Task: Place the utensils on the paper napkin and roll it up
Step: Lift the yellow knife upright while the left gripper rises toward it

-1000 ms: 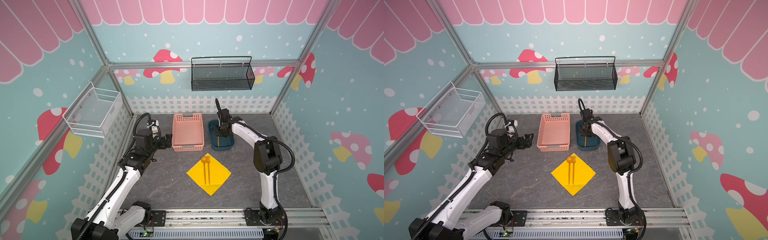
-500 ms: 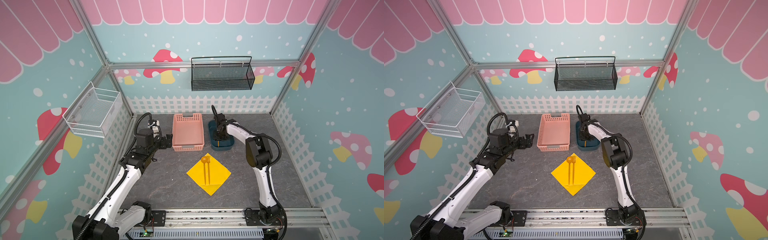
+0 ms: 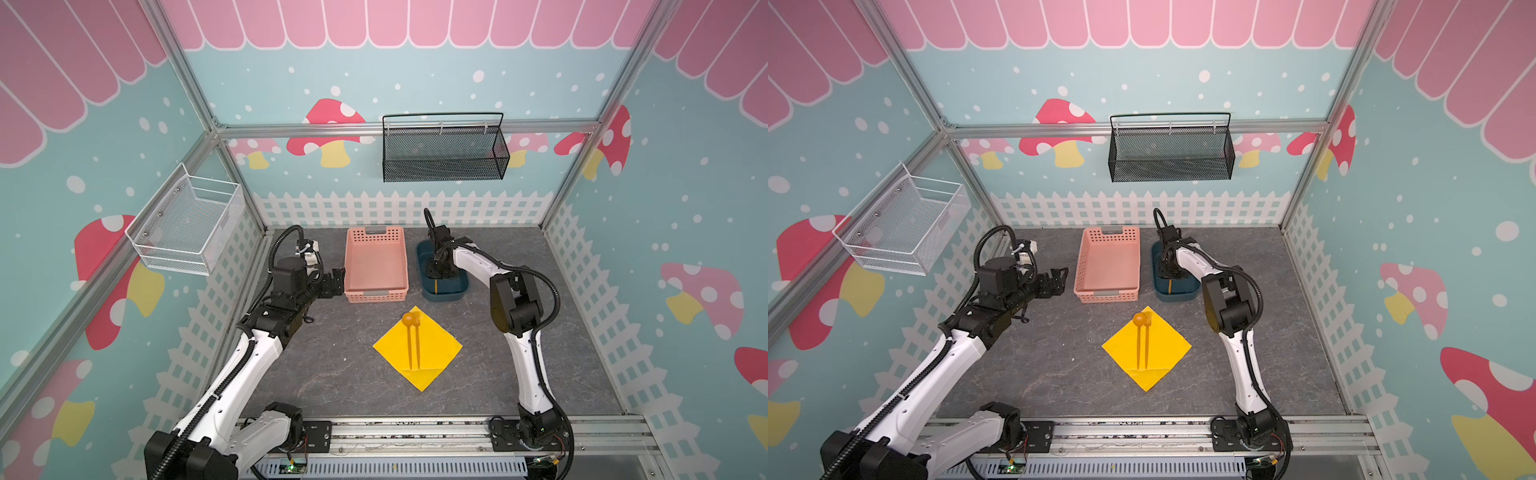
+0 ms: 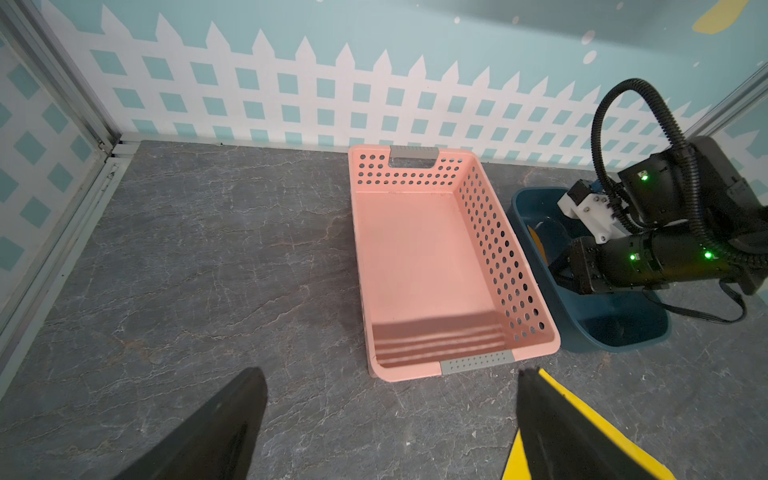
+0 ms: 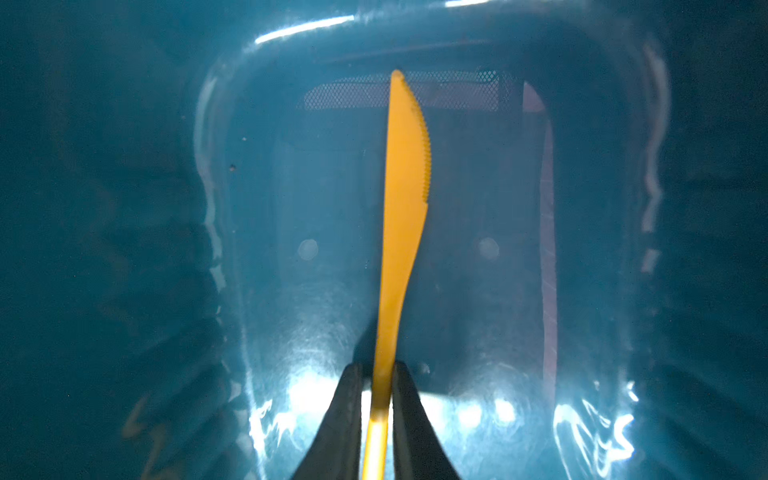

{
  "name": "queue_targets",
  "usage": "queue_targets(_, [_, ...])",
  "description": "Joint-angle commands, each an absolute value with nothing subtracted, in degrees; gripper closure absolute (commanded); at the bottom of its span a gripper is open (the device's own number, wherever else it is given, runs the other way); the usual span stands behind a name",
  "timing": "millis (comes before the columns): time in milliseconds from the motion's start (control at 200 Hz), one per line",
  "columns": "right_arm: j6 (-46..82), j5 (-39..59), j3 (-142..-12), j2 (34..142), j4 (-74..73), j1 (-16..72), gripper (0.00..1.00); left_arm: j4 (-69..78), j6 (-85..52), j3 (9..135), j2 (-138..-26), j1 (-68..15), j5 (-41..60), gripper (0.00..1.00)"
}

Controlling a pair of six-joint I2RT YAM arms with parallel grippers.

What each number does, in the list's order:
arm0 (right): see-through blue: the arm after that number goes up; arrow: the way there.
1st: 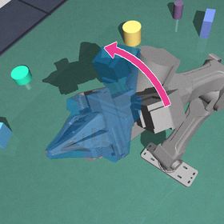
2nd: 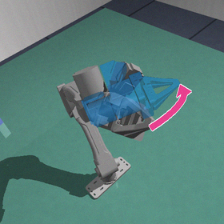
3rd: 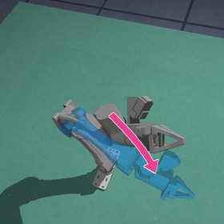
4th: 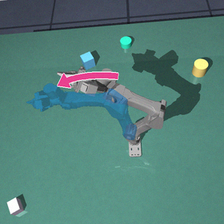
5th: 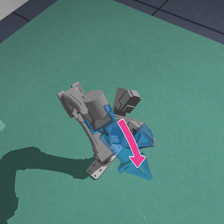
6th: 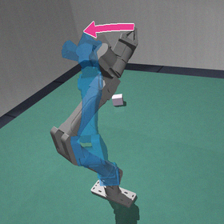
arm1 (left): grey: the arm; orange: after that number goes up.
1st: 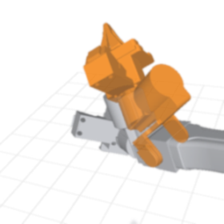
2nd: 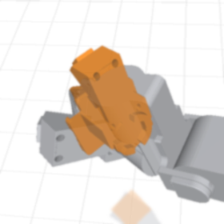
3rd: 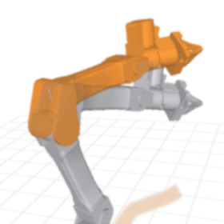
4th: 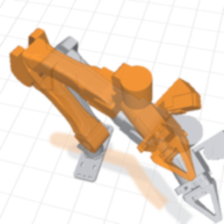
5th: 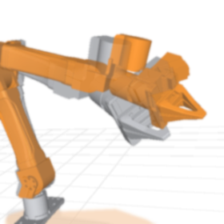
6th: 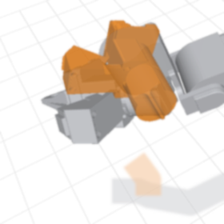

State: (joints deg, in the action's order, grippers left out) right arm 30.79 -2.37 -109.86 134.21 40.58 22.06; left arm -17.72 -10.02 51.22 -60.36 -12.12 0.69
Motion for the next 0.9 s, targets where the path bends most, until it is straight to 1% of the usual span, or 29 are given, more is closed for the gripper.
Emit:
queue_targets(0, [30.0, -3.2, -109.6, 137.9, 43.1, 21.6, 0.86, -17.4, -8.9, 50.9, -59.4, -11.8, 0.0, 0.05])
queue_targets(160, [29.9, -4.6, -110.1, 136.3, 42.6, 21.4, 0.90, -17.8, -8.3, 50.9, -58.8, -12.0, -1.0, 0.05])
queue_targets(275, [29.5, -4.8, -110.6, 133.3, 42.3, 21.4, 0.93, -18.5, -7.7, 51.4, -58.4, -12.2, -1.3, 0.06])
queue_targets(375, [28.7, -5.1, -108.9, 128.2, 40.8, 21.4, 0.94, -19.9, -7.2, 52.3, -58.0, -12.5, -3.6, 0.06])
queue_targets(475, [27.6, -5.2, -104.6, 121.6, 37.5, 21.4, 0.95, -20.3, -7.1, 53.1, -57.4, -13.1, -3.2, 0.06])
queue_targets(505, [27.2, -5.0, -103.3, 119.5, 36.6, 21.4, 0.95, -20.2, -7.2, 53.4, -57.2, -13.4, -2.4, 0.06])
queue_targets(560, [26.5, -4.3, -100.9, 115.6, 34.6, 21.4, 0.96, -20.1, -7.3, 54.4, -57.1, -13.9, -0.1, 0.12])
queue_targets(600, [26.0, -3.7, -98.8, 112.9, 33.1, 21.4, 0.96, -20.3, -7.7, 55.2, -57.1, -14.4, 1.1, 0.14])
queue_targets(760, [25.2, 2.1, -90.7, 101.1, 27.0, 21.5, 1.00, -19.2, -9.0, 57.3, -56.2, -18.3, 7.9, 0.13])
queue_targets(826, [24.8, 6.1, -86.4, 96.1, 23.2, 21.4, 1.00, -17.4, -9.6, 57.6, -55.9, -20.2, 12.2, 0.12])
queue_targets(896, [23.9, 12.7, -80.7, 90.2, 16.6, 21.4, 1.00, -15.3, -10.4, 58.0, -56.2, -22.2, 15.5, 0.12])
